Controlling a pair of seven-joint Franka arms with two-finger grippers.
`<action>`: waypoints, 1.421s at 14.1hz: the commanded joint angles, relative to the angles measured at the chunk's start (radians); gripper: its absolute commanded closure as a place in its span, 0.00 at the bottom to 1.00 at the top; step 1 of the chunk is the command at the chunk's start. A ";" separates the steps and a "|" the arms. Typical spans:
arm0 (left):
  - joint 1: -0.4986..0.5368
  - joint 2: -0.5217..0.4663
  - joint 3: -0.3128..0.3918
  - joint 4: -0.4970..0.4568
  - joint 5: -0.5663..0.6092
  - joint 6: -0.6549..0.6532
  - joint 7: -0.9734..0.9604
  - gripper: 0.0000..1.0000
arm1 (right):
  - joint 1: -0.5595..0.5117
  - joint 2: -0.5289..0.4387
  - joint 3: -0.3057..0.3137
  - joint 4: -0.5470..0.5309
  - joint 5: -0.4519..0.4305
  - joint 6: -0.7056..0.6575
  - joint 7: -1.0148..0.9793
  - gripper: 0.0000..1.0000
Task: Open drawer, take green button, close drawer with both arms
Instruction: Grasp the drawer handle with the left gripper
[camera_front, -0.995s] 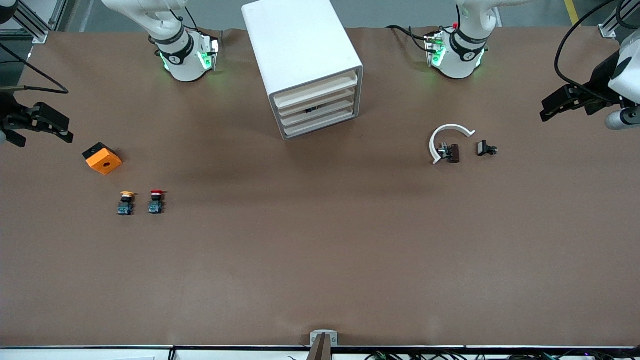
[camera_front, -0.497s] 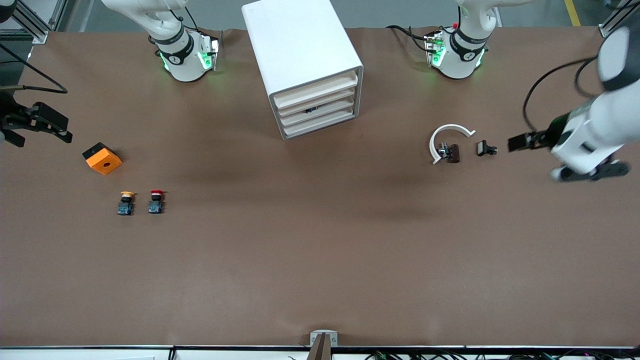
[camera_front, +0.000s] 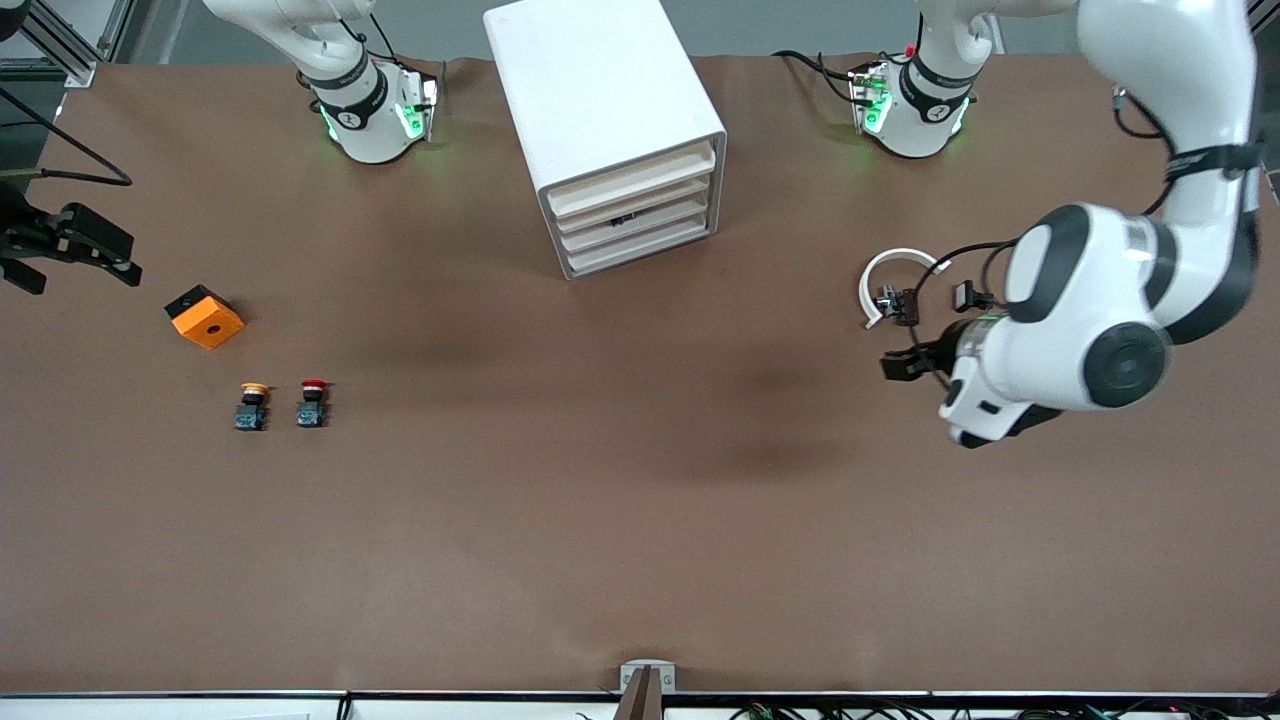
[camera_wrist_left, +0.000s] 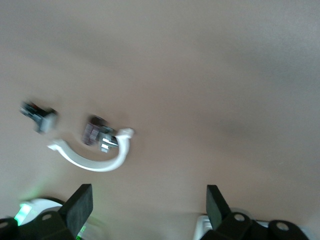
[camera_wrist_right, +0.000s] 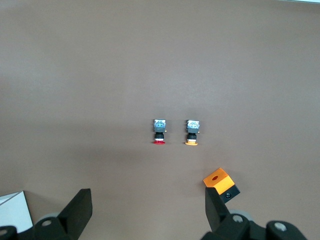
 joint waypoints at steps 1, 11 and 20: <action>-0.065 0.082 0.002 0.034 -0.086 0.013 -0.285 0.00 | -0.007 0.004 -0.001 0.017 0.022 -0.004 -0.005 0.00; -0.280 0.251 0.000 0.003 -0.397 0.070 -0.858 0.00 | -0.005 0.004 -0.001 0.017 0.021 -0.006 -0.008 0.00; -0.378 0.396 0.002 -0.009 -0.681 0.004 -1.386 0.11 | 0.001 0.004 -0.001 0.015 0.021 -0.007 -0.008 0.00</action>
